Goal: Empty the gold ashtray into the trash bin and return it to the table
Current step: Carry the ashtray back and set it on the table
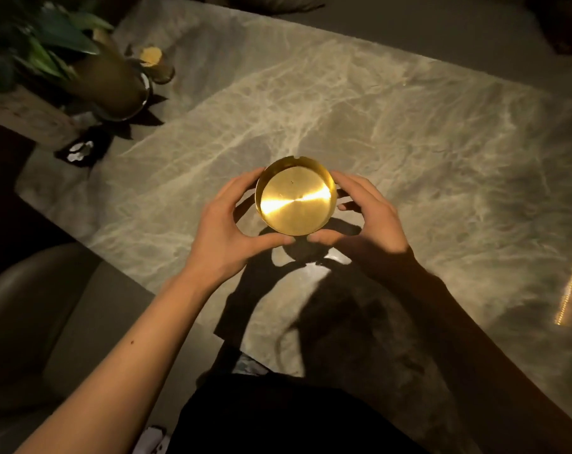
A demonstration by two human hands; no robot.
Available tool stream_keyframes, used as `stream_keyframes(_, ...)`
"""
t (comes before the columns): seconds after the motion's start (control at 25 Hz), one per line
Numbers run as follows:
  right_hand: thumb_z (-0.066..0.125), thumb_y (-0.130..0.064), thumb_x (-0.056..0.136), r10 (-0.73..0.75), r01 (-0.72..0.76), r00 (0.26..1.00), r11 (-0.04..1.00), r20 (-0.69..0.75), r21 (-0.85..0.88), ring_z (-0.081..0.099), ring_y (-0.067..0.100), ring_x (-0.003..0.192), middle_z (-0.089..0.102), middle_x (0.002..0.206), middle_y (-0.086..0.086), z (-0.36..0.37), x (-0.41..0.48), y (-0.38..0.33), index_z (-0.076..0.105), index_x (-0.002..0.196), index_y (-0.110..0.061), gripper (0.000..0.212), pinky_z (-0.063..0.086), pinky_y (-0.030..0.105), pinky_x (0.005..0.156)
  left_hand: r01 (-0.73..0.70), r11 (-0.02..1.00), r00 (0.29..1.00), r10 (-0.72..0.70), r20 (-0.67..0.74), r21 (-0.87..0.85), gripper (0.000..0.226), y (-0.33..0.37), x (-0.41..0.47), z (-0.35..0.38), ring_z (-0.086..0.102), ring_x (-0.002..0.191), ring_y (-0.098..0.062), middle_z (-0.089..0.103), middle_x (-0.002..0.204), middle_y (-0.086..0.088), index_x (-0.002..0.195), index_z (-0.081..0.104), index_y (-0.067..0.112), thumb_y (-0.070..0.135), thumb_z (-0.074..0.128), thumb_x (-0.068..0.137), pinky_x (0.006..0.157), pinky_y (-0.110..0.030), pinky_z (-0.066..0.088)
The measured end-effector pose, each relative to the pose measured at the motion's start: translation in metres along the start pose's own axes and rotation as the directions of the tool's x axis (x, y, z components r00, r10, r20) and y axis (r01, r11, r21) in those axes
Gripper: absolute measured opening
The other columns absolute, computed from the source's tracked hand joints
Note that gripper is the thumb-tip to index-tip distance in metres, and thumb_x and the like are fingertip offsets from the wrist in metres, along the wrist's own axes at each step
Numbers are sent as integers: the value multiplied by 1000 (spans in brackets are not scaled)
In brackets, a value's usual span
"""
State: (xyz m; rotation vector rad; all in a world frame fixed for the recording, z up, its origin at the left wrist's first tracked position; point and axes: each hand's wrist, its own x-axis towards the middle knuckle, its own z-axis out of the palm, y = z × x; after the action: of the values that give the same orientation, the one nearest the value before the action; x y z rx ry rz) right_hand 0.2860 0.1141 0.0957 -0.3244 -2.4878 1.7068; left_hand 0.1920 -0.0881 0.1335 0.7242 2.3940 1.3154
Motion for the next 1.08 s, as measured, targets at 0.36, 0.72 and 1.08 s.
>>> stream_keyframes(0.36,86,-33,70,-113,110,994,982,-12,-156,57,11,110,59,130,8,172,134,-61,51,136,-8,79,44,6,90,44,999,997,-42,-61,32,84,-131,54,-172,48,132,-4,53,142,6,141,48,23,21,89,68,113,-32,43)
stream_keyframes(0.72,89,-26,66,-73,93,979,991,189,-98,53,-4,104,54,126,-8,329,217,-122,50,139,-19,83,40,5,89,49,998,980,-43,-195,29,102,-246,35,-312,49,126,0,48,140,-6,141,45,5,48,86,58,101,-13,45)
stream_keyframes(1.08,87,-20,69,-113,175,919,975,377,-133,52,7,113,49,126,-10,440,255,-121,47,141,-18,82,44,21,99,279,960,900,-273,-339,-32,95,-324,-3,-363,51,120,-3,49,140,-4,139,50,13,21,95,55,95,-10,46)
